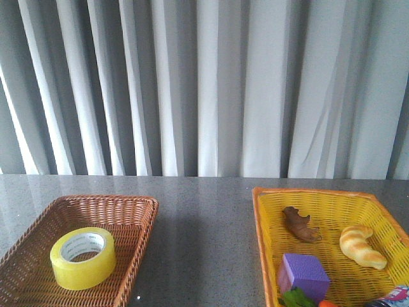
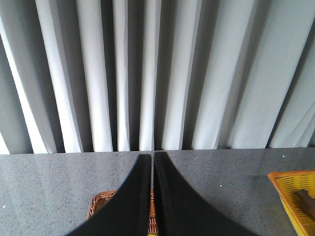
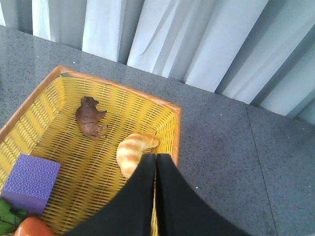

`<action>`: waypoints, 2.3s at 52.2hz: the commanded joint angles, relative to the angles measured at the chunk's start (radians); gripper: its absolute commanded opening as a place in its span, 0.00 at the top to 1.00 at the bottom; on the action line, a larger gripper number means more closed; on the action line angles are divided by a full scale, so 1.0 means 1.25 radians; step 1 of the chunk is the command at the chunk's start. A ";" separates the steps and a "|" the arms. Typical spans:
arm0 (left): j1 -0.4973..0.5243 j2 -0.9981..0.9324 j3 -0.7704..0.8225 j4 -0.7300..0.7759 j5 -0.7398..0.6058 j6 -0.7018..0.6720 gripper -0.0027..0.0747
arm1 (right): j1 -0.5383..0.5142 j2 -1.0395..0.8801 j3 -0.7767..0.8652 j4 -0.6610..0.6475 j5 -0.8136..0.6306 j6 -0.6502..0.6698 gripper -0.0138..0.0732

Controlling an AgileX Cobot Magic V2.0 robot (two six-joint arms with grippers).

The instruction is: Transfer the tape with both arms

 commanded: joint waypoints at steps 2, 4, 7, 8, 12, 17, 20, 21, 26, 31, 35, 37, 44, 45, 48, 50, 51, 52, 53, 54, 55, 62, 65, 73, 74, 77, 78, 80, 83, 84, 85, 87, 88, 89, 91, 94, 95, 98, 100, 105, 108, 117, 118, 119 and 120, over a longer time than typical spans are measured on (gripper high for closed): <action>-0.001 -0.012 -0.021 -0.009 -0.058 -0.002 0.97 | -0.004 -0.013 -0.020 -0.022 -0.050 0.003 0.85; -0.001 -0.012 -0.017 -0.009 -0.058 -0.002 0.97 | -0.004 -0.013 -0.020 -0.022 -0.050 0.003 0.85; -0.001 -0.012 -0.014 -0.006 -0.057 0.003 0.97 | -0.004 -0.013 -0.020 -0.022 -0.050 0.003 0.85; -0.001 -0.012 -0.014 0.000 -0.057 0.008 0.97 | -0.004 -0.013 -0.020 -0.022 -0.050 0.003 0.85; -0.001 -0.013 -0.014 0.045 -0.053 0.032 0.97 | -0.004 -0.013 -0.020 -0.022 -0.050 0.003 0.85; -0.001 -0.026 -0.011 0.081 -0.015 0.032 0.97 | -0.004 -0.013 -0.020 -0.022 -0.050 0.003 0.85; -0.001 -0.062 0.017 0.083 -0.027 0.023 0.97 | -0.004 -0.013 -0.020 -0.022 -0.050 0.003 0.85; -0.001 -0.073 0.028 0.084 -0.035 0.017 0.97 | -0.004 -0.013 -0.020 -0.022 -0.050 0.003 0.85; -0.001 -0.175 0.152 0.090 -0.136 -0.017 0.97 | -0.004 -0.013 -0.020 -0.022 -0.050 0.003 0.85; -0.001 -0.308 0.326 0.096 -0.273 -0.026 0.97 | -0.004 -0.013 -0.020 -0.022 -0.050 0.003 0.85; -0.001 -0.413 0.466 0.096 -0.377 -0.026 0.97 | -0.004 -0.013 -0.020 -0.022 -0.050 0.003 0.85; -0.001 -0.470 0.542 0.096 -0.418 -0.026 0.97 | -0.004 -0.013 -0.020 -0.022 -0.050 0.003 0.85; -0.001 -0.654 0.793 0.080 -0.534 -0.026 0.97 | -0.004 -0.013 -0.020 -0.022 -0.050 0.003 0.85; -0.001 -0.678 0.825 0.071 -0.539 -0.026 0.97 | -0.004 -0.013 -0.020 -0.022 -0.050 0.003 0.85; -0.001 -0.743 0.915 0.032 -0.539 -0.025 0.97 | -0.004 -0.013 -0.020 -0.022 -0.050 0.003 0.85; -0.001 -0.780 0.971 0.004 -0.534 -0.025 0.97 | -0.004 -0.013 -0.020 -0.022 -0.049 0.003 0.85; -0.001 -0.796 0.998 -0.008 -0.531 -0.023 0.97 | -0.004 -0.013 -0.020 -0.022 -0.049 0.003 0.85; -0.001 -0.807 1.016 -0.020 -0.528 -0.023 0.97 | -0.004 -0.013 -0.020 -0.022 -0.049 0.003 0.85; -0.001 -0.821 1.041 -0.031 -0.527 -0.023 0.97 | -0.004 -0.013 -0.020 -0.022 -0.049 0.003 0.85; -0.001 -0.834 1.066 -0.037 -0.527 -0.023 0.97 | -0.004 -0.013 -0.020 -0.022 -0.049 0.003 0.85; -0.001 -0.846 1.090 -0.041 -0.527 -0.023 0.97 | -0.004 -0.013 -0.020 -0.022 -0.049 0.003 0.85; -0.001 -0.900 1.224 -0.052 -0.553 -0.023 0.97 | -0.004 -0.013 -0.020 -0.022 -0.049 0.003 0.85; -0.001 -0.913 1.272 -0.051 -0.581 -0.023 0.97 | -0.004 -0.013 -0.020 -0.022 -0.049 0.003 0.85; -0.001 -0.962 1.406 -0.051 -0.703 -0.023 0.97 | -0.004 -0.013 -0.020 -0.022 -0.049 0.003 0.85; -0.001 -0.973 1.426 -0.051 -0.728 -0.023 0.97 | -0.004 -0.013 -0.020 -0.022 -0.049 0.003 0.85; 0.001 -1.008 1.469 -0.056 -0.775 -0.024 0.97 | -0.004 -0.013 -0.020 -0.022 -0.049 0.003 0.85; 0.003 -1.005 1.465 -0.056 -0.751 -0.020 0.97 | -0.004 -0.013 -0.020 -0.022 -0.049 0.003 0.85; 0.010 -0.999 1.455 -0.050 -0.720 -0.008 0.97 | -0.004 -0.013 -0.020 -0.022 -0.043 0.003 0.85; 0.027 -1.001 1.459 -0.050 -0.704 0.016 0.97 | -0.004 -0.013 -0.020 -0.022 -0.043 0.003 0.85; 0.033 -1.001 1.462 -0.050 -0.703 0.023 0.97 | -0.004 -0.013 -0.020 -0.022 -0.043 0.003 0.85; 0.040 -1.001 1.461 -0.050 -0.697 0.027 0.97 | -0.004 -0.012 -0.020 -0.022 -0.042 0.003 0.85; 0.052 -1.001 1.461 -0.050 -0.680 0.041 0.97 | -0.004 -0.011 -0.020 -0.022 -0.040 0.003 0.85; 0.057 -1.001 1.461 -0.050 -0.676 0.045 0.97 | -0.004 -0.010 -0.020 -0.022 -0.040 0.003 0.85; 0.064 -1.001 1.461 -0.050 -0.670 0.049 0.97 | -0.004 -0.010 -0.020 -0.022 -0.040 0.003 0.85; 0.076 -1.001 1.461 -0.050 -0.660 0.057 0.97 | -0.004 -0.010 -0.020 -0.022 -0.040 0.003 0.85; 0.088 -1.001 1.461 -0.050 -0.649 0.067 0.97 | -0.004 -0.010 -0.020 -0.022 -0.040 0.003 0.85; 0.090 -1.001 1.461 -0.050 -0.648 0.072 0.97 | -0.004 -0.010 -0.020 -0.022 -0.040 0.003 0.85; 0.091 -1.001 1.461 -0.049 -0.644 0.072 0.97 | -0.004 -0.010 -0.020 -0.022 -0.040 0.003 0.85; 0.092 -1.001 1.461 -0.050 -0.644 0.082 0.97 | -0.004 -0.010 -0.020 -0.022 -0.040 0.003 0.85; 0.092 -1.001 1.461 -0.050 -0.644 0.086 0.97 | -0.004 -0.010 -0.020 -0.022 -0.040 0.003 0.85; 0.092 -1.001 1.461 -0.051 -0.644 0.086 0.97 | -0.004 -0.010 -0.020 -0.022 -0.040 0.003 0.85; 0.092 -1.000 1.460 -0.051 -0.638 0.086 0.97 | -0.004 -0.010 -0.020 -0.022 -0.040 0.003 0.85; 0.092 -1.000 1.460 -0.051 -0.637 0.086 0.97 | -0.004 -0.010 -0.020 -0.022 -0.040 0.003 0.85; 0.092 -1.000 1.460 -0.051 -0.637 0.086 0.97 | -0.004 -0.010 -0.020 -0.022 -0.040 0.003 0.85; 0.092 -1.000 1.460 -0.051 -0.637 0.086 0.97 | -0.004 -0.010 -0.020 -0.022 -0.040 0.003 0.85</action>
